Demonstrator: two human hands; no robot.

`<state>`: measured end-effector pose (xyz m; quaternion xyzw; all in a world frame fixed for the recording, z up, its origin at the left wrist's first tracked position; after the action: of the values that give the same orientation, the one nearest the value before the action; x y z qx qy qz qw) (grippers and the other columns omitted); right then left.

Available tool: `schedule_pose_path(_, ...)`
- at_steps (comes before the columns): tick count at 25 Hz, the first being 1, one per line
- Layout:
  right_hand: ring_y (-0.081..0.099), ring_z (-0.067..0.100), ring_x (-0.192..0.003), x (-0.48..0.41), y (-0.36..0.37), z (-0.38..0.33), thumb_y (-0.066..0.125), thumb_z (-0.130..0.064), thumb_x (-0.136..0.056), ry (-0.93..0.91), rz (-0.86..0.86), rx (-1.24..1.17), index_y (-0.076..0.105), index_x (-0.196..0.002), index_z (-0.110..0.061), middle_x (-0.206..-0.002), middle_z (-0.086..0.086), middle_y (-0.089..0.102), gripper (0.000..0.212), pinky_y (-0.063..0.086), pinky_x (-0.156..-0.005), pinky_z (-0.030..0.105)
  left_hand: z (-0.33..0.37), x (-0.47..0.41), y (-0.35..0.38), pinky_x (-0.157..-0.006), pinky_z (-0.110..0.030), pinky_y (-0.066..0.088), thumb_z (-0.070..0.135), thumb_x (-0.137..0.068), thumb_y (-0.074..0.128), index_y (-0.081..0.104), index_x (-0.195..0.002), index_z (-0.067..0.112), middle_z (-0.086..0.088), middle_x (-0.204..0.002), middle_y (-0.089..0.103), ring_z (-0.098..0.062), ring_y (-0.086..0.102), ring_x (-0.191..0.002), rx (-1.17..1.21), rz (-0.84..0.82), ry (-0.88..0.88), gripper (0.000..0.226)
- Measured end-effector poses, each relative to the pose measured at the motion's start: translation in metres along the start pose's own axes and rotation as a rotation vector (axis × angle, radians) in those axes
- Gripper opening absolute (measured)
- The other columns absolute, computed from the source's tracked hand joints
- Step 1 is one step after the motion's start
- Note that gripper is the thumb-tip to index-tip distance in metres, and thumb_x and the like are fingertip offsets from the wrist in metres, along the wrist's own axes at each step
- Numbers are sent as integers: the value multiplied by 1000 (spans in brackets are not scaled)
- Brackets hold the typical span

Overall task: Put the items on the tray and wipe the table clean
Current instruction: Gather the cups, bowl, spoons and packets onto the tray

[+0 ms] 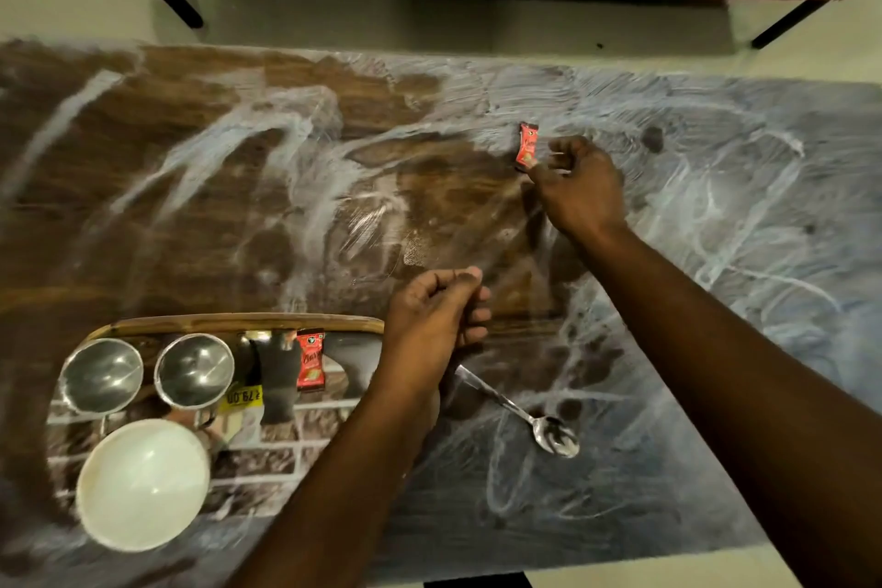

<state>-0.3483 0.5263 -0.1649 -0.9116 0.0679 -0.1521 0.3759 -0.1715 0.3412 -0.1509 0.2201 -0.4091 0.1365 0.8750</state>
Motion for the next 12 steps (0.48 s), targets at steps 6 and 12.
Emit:
schedule_pose_path(6, 72, 16, -94, -44, 10, -12, 77, -18, -90, -8, -18, 77, 70, -116, -14, -93, -1, 73, 27, 57, -87, 27, 4, -22, 27, -73, -30, 58, 17, -103, 69, 73, -100, 13, -23, -106, 80, -26, 68, -88, -14, 41, 57, 7)
schedule_pose_path(12, 74, 17, -95, -25, 14, -22, 85, -11, -86, 26, -162, 35, 71, -102, -18, -106, 4, 75, 22, 65, -87, 39, -16, -2, 10, -79, -32, 60, 18, -105, 67, 72, -103, 14, -23, -113, 80, -21, 71, -88, -24, 112, 58, 7)
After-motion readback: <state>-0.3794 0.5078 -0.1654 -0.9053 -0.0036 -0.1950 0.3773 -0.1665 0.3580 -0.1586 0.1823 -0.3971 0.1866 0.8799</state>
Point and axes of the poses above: each hand's wrist, its own x-axis away from the middle knuckle, its own y-axis out of the palm, z = x × y, the point moved 6 cm from there along -x, towards the middle knuckle
